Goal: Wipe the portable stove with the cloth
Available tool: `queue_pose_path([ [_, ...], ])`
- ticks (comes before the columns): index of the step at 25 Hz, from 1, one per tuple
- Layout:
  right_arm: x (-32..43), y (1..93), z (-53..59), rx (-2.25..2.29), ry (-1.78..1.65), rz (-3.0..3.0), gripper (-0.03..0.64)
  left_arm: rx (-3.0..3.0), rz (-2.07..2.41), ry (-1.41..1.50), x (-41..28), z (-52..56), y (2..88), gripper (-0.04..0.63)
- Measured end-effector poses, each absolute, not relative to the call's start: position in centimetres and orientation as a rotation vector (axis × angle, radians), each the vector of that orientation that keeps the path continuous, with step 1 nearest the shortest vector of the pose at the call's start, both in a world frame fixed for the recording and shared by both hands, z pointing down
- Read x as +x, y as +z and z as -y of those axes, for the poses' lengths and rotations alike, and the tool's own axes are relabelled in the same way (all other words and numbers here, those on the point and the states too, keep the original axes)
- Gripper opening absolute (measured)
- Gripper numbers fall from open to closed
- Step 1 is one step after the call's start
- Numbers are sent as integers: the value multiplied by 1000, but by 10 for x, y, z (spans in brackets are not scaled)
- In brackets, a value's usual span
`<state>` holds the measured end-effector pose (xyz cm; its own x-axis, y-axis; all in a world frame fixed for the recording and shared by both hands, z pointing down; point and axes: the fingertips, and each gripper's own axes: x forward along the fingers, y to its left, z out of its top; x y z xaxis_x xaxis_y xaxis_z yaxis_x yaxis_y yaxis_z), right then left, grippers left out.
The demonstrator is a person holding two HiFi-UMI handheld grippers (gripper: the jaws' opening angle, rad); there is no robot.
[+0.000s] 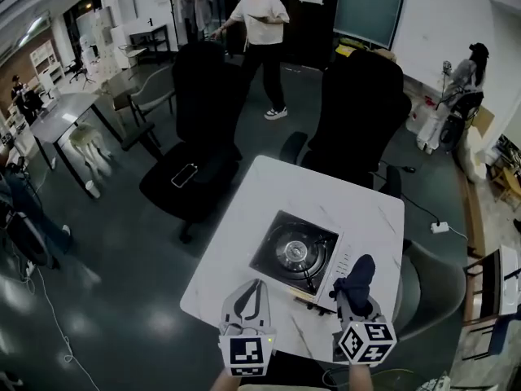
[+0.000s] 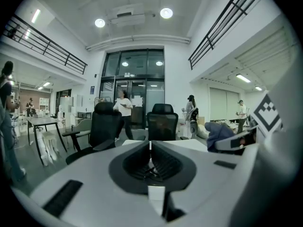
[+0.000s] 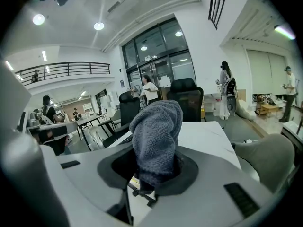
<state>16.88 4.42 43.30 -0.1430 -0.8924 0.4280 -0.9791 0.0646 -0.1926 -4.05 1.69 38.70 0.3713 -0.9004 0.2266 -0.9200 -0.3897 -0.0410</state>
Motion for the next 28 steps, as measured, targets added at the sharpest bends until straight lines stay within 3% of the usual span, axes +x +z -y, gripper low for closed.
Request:
queue_pose_path([
  [12, 215, 451, -7, 1881, 693, 2002, 106, 2539, 1566, 364, -7, 14, 402, 21],
  [28, 243, 503, 64, 1474, 753, 1939, 107, 2513, 1513, 421, 25, 44, 419, 21],
])
